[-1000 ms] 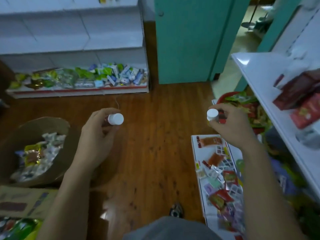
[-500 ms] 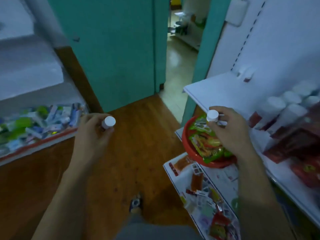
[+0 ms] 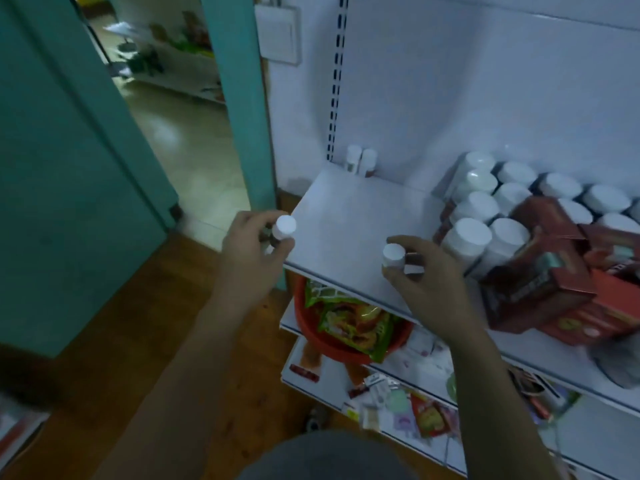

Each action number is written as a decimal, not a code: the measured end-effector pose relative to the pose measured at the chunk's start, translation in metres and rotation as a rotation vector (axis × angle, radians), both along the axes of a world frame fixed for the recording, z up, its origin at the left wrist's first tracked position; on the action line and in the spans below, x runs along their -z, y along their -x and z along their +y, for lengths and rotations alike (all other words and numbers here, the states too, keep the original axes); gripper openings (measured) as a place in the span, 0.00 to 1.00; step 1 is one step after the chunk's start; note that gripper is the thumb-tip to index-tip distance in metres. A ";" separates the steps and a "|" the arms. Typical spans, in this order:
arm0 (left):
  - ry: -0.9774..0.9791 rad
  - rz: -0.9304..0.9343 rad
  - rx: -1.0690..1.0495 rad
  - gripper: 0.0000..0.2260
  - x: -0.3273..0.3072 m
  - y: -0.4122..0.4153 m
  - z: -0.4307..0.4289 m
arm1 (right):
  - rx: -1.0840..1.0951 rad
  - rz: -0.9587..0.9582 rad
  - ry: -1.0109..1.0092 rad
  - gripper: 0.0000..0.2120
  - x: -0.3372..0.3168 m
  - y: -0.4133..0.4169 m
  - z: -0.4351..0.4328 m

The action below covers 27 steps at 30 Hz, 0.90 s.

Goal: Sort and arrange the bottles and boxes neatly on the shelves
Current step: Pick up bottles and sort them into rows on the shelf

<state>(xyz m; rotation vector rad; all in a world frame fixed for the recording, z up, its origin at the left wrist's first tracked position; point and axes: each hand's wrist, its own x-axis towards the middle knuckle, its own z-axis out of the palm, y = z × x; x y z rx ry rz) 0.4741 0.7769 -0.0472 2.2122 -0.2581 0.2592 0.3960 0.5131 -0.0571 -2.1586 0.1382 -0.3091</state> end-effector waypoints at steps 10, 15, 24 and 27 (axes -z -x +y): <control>-0.060 -0.033 0.003 0.14 -0.002 -0.079 0.015 | 0.083 -0.018 0.031 0.18 -0.012 -0.088 0.001; -0.078 0.016 0.082 0.13 0.004 -0.134 -0.009 | 0.253 -0.063 -0.012 0.18 -0.005 -0.099 -0.001; -0.027 0.036 0.426 0.13 0.011 -0.202 -0.093 | 0.540 -0.056 0.050 0.15 0.009 -0.142 0.000; -0.036 0.031 0.479 0.13 0.015 -0.206 -0.099 | 0.571 -0.005 0.048 0.12 0.010 -0.178 -0.001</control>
